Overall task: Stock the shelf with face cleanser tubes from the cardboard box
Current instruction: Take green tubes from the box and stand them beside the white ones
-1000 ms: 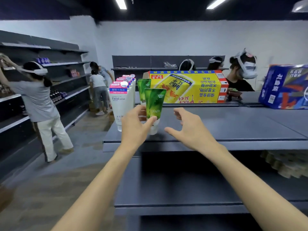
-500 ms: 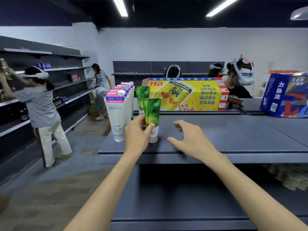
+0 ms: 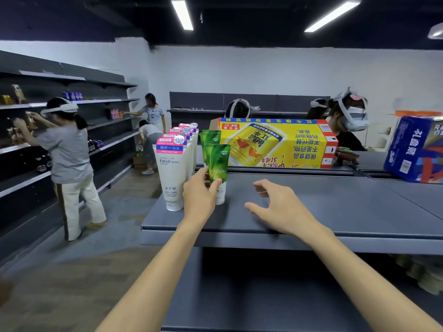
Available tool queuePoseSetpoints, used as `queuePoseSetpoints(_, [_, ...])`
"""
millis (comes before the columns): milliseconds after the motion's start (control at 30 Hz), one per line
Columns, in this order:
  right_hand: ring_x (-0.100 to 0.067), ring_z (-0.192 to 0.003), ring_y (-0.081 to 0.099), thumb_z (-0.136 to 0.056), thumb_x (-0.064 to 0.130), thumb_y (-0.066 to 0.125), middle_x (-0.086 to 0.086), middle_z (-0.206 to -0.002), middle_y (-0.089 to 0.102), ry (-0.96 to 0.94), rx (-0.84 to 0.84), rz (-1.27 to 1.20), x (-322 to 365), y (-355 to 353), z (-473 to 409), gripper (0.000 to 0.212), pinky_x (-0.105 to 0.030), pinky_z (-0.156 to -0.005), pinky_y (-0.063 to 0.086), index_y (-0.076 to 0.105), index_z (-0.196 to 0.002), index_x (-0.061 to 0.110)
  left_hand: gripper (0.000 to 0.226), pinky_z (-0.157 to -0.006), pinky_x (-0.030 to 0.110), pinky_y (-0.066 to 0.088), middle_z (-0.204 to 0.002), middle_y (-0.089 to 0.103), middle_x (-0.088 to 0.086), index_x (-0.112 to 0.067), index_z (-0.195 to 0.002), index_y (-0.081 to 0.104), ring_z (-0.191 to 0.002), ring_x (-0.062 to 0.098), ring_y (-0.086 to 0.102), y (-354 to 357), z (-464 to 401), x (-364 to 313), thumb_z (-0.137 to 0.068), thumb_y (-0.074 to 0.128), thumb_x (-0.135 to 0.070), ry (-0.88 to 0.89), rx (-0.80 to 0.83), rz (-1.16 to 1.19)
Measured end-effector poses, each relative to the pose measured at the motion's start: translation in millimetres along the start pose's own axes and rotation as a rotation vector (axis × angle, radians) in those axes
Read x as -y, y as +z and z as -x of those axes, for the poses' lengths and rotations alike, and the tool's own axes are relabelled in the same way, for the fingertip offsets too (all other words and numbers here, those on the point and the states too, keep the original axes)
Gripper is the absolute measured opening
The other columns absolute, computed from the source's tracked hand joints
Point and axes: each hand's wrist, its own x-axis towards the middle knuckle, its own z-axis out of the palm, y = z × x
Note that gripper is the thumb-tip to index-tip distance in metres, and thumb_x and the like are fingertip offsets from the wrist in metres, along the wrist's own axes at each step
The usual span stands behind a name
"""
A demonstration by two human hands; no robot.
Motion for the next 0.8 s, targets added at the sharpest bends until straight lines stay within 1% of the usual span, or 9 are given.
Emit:
queuePoseSetpoints(133, [-0.011,-0.122,0.056,-0.087,0.047,0.067,0.006,-0.135,0.059,0.000,0.017,-0.006,-2.6,2.3,-1.1,0.057,-0.031,-0.104,0.045,0.051,-0.136,0.022,0.026,-0.079,0.029,0.055,-0.088,0.068,-0.014,-0.025,-0.108,0.067,-0.080,-0.001,0.063,4.3,7.7,1.1,-0.083,0.075,-0.028,-0.010,-0.056,0.004])
queuePoseSetpoints(167, [-0.011,-0.122,0.056,-0.087,0.047,0.067,0.006,-0.135,0.059,0.001,0.015,-0.007,-3.2,2.4,-0.7,0.057,-0.031,-0.103,0.045,0.051,-0.136,0.022,0.030,-0.081,0.032,0.055,-0.092,0.068,-0.011,-0.024,-0.108,0.063,-0.085,0.003,0.063,6.1,10.8,1.1,-0.082,0.076,-0.030,-0.014,-0.071,-0.012])
queuePoseSetpoints(233, [-0.011,-0.122,0.056,-0.087,0.046,0.068,0.006,-0.135,0.059,0.004,0.014,-0.013,-4.0,2.9,-1.1,0.057,-0.032,-0.103,0.046,0.051,-0.136,0.023,0.040,-0.085,0.040,0.052,-0.104,0.065,-0.001,-0.017,-0.109,0.055,-0.097,0.019,0.062,10.0,14.3,1.7,-0.081,0.078,-0.032,-0.035,-0.088,-0.098])
queuePoseSetpoints(267, [-0.011,-0.122,0.056,-0.087,0.046,0.068,0.006,-0.135,0.059,0.005,0.015,-0.015,-4.4,2.6,-1.4,0.057,-0.032,-0.103,0.046,0.051,-0.136,0.023,0.042,-0.085,0.043,0.050,-0.106,0.063,0.003,-0.014,-0.108,0.052,-0.100,0.024,0.060,11.6,14.6,1.2,-0.081,0.078,-0.032,-0.046,-0.088,-0.147])
queuePoseSetpoints(333, [-0.010,-0.122,0.056,-0.087,0.046,0.068,0.006,-0.136,0.059,0.002,0.014,-0.018,-4.9,2.0,-2.2,0.057,-0.032,-0.103,0.046,0.051,-0.136,0.023,0.040,-0.083,0.043,0.048,-0.105,0.061,0.007,-0.011,-0.107,0.051,-0.100,0.029,0.058,13.5,12.9,-0.7,-0.084,0.076,-0.031,-0.060,-0.076,-0.210])
queuePoseSetpoints(467, [-0.008,-0.121,0.056,-0.087,0.047,0.067,0.008,-0.136,0.059,-0.002,0.002,-0.029,-5.1,-0.3,-4.1,0.055,-0.031,-0.102,0.047,0.052,-0.135,0.024,0.032,-0.084,0.046,0.048,-0.108,0.063,0.012,-0.007,-0.110,0.050,-0.103,0.032,0.059,16.2,5.9,-4.5,-0.089,0.069,-0.024,-0.081,-0.072,-0.237])
queuePoseSetpoints(567, [-0.008,-0.121,0.056,-0.087,0.046,0.068,0.008,-0.135,0.058,-0.007,0.002,-0.032,-4.2,-0.6,-5.3,0.054,-0.031,-0.102,0.047,0.052,-0.135,0.025,0.033,-0.083,0.048,0.050,-0.110,0.062,0.014,-0.006,-0.118,0.047,-0.101,0.036,0.061,21.0,0.4,-6.9,-0.094,0.061,-0.023,-0.066,-0.061,-0.311])
queuePoseSetpoints(700, [-0.007,-0.120,0.056,-0.087,0.046,0.068,0.008,-0.135,0.059,-0.013,0.007,-0.031,-3.8,-0.2,-4.9,0.053,-0.031,-0.102,0.047,0.053,-0.134,0.025,0.041,-0.081,0.044,0.049,-0.119,0.055,0.016,-0.005,-0.131,0.039,-0.105,0.038,0.061,29.4,-9.8,-5.8,-0.097,0.057,-0.019,-0.090,-0.053,-0.379])
queuePoseSetpoints(800, [-0.006,-0.119,0.056,-0.087,0.047,0.068,0.009,-0.134,0.059,-0.005,0.006,-0.019,-7.0,-1.6,-3.4,0.053,-0.029,-0.102,0.047,0.053,-0.133,0.026,0.042,-0.080,0.040,0.052,-0.121,0.053,0.015,-0.005,-0.132,0.038,-0.105,0.034,0.062,35.2,-18.5,-2.2,-0.097,0.056,-0.020,-0.108,-0.056,-0.427])
